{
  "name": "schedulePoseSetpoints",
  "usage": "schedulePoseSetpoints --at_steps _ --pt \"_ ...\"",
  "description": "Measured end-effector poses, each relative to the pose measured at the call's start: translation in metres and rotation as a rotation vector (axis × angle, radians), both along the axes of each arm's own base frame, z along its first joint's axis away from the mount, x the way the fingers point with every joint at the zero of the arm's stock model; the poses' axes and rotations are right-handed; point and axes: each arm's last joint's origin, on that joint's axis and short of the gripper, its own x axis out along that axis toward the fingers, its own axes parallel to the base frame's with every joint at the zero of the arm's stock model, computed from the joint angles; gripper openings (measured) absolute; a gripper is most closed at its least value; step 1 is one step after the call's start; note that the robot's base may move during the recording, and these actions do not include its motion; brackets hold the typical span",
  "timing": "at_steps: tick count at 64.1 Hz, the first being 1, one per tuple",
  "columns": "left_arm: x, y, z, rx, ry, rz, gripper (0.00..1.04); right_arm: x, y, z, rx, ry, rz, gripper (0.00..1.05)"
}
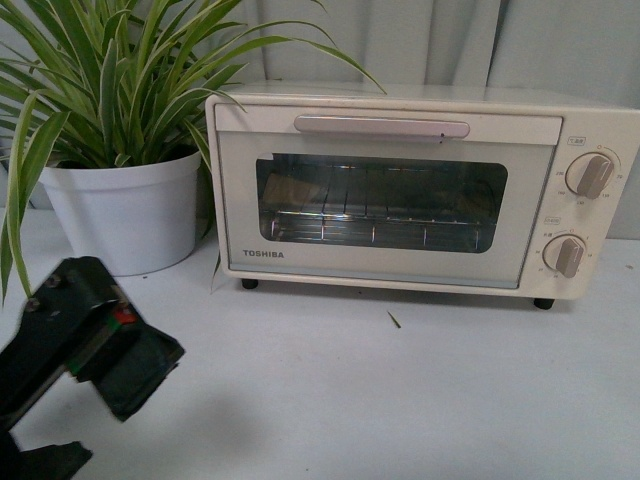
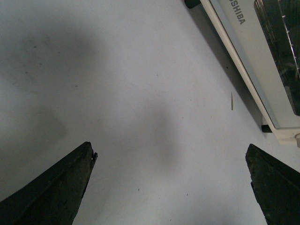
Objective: Open oven
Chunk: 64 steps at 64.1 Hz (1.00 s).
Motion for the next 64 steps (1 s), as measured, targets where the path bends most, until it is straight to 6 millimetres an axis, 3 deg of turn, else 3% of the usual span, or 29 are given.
schedulePoseSetpoints --at_steps 14,54,64 --pt "0.03 -0.018 -0.013 -0.087 0.049 0.014 0.98 0.0 0.0 0.0 0.0 0.0 0.0 0.95" --pt "0.061 -0.036 -0.011 -0.171 0.067 0.044 0.98 0.0 0.0 0.0 0.0 0.0 0.0 0.95" --pt "0.061 -0.037 -0.012 -0.176 0.068 0.052 0.98 0.007 0.002 0.007 0.049 0.14 0.219 0.95"
